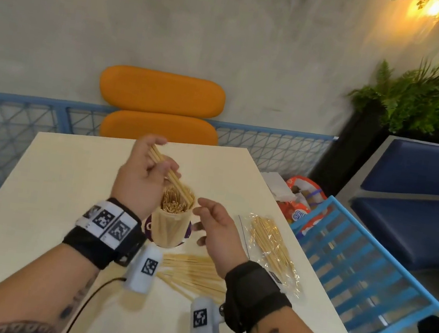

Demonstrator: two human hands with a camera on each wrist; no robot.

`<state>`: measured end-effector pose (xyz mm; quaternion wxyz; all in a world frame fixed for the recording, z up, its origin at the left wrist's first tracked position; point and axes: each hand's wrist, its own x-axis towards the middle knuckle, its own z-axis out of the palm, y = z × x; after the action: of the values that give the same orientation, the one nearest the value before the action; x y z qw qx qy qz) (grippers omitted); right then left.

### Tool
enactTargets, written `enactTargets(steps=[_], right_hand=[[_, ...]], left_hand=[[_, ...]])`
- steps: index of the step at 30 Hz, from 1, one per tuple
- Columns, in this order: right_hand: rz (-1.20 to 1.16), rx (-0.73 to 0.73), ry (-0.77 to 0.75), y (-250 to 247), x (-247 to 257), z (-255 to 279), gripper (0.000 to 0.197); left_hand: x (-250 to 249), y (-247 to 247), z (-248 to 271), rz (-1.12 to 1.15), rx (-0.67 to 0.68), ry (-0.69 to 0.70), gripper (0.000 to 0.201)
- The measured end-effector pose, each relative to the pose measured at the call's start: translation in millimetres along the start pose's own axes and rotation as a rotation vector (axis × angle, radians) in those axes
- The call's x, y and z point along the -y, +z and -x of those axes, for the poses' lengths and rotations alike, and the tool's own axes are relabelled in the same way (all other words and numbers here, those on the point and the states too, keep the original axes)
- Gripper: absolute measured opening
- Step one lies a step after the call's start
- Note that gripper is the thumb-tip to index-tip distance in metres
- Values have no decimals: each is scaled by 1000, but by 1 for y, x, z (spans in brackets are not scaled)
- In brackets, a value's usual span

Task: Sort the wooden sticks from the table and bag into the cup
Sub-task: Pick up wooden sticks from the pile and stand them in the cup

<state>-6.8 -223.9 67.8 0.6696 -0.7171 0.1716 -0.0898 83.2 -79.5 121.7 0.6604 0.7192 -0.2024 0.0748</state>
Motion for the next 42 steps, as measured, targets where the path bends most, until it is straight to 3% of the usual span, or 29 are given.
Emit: enactTargets(steps=[2, 5, 8, 11, 16, 20, 29, 32, 36, 42], right_hand=[[162, -69, -38, -1, -3, -13, 29], [313, -52, -80, -2, -10, -26, 51], [424, 36, -74, 0, -16, -33, 71], [468, 82, -81, 2, -22, -36, 78], [493, 99, -69, 5, -29, -41, 83], [516, 117, -85, 8, -34, -42, 88], [630, 103, -234, 15, -41, -38, 90], [750, 123, -335, 15, -44, -36, 84], [846, 147, -317, 13, -41, -36, 83], [853, 197, -251, 5, -30, -34, 80]], left_hand=[[-1, -8, -19, -43, -75, 22, 46], [2, -8, -34, -136, -95, 54, 36], [11, 2, -34, -261, -30, 79, 35], [27, 13, -31, -382, 58, 67, 31], [63, 25, -23, -552, 313, 23, 25], [84, 26, -20, -674, 422, 42, 27], [106, 7, -17, -551, 451, 153, 41], [104, 7, -15, -664, 473, 88, 40], [96, 5, -17, -492, 490, -45, 39], [92, 0, -12, -770, 656, -42, 46]])
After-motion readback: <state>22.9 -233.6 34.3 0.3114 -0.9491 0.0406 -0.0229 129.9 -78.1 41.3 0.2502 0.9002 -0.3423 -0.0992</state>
